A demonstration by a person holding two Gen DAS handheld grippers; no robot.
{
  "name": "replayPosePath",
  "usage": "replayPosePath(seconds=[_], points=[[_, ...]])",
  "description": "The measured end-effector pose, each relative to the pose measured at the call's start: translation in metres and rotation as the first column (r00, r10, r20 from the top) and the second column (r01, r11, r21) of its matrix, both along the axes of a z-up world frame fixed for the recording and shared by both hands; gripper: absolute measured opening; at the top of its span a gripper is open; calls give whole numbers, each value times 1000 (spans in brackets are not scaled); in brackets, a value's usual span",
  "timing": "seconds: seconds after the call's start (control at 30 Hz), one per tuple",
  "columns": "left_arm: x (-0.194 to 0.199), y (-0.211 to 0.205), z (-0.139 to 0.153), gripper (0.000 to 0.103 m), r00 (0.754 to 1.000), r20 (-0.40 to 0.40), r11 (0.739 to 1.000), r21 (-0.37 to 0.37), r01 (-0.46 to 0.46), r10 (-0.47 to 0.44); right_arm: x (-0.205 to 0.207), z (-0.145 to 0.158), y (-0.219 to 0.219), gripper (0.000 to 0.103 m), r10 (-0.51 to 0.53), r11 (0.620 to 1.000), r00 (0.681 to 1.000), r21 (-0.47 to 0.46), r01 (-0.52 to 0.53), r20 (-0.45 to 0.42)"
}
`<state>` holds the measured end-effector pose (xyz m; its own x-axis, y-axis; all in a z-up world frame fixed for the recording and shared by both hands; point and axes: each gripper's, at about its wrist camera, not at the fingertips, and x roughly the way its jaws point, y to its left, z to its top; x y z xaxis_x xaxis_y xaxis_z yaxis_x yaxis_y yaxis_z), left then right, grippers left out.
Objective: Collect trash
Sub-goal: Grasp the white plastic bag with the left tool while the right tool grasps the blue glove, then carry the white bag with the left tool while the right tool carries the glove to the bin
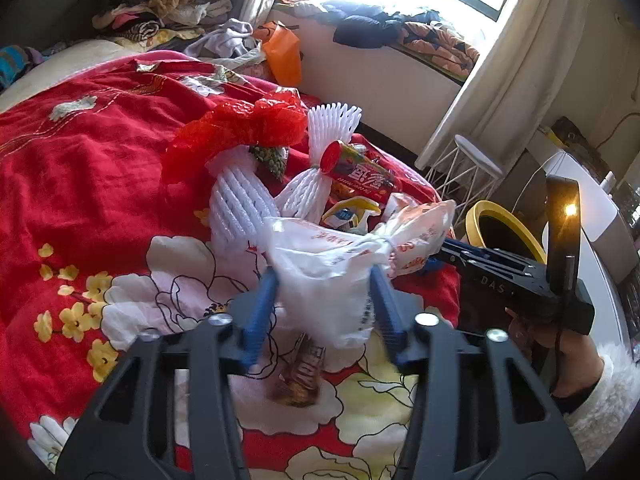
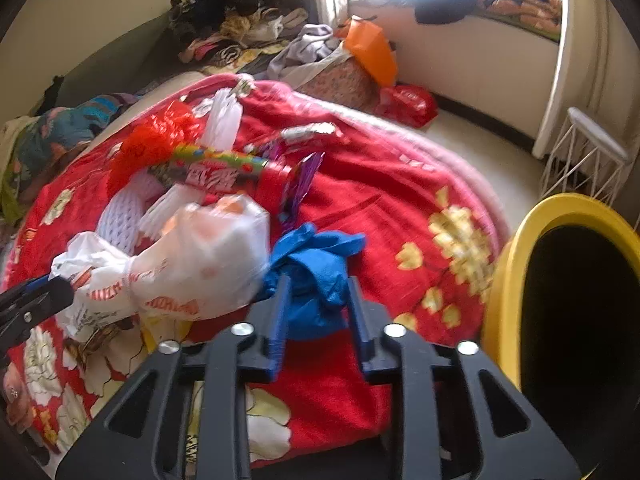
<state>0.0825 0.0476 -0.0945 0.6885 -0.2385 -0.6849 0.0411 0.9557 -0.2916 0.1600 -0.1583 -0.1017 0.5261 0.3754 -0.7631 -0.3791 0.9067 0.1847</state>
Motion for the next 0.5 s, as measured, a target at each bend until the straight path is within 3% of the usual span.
replayPosePath(seconds=[0.07, 0.17, 0.5], points=[[0, 1, -2, 20, 1000, -9, 1000, -3, -4, 4, -5, 2, 0, 10, 12, 1000, 1000, 6, -12, 8], [-2, 0, -2, 16, 1000, -7, 1000, 7, -1, 1, -10, 6, 1, 5, 15, 1000, 999, 6, -15, 30], [-16, 2, 39, 11, 992, 125, 1000, 17, -8, 5, -32, 36, -20, 4, -40, 999, 991, 28, 37, 126]])
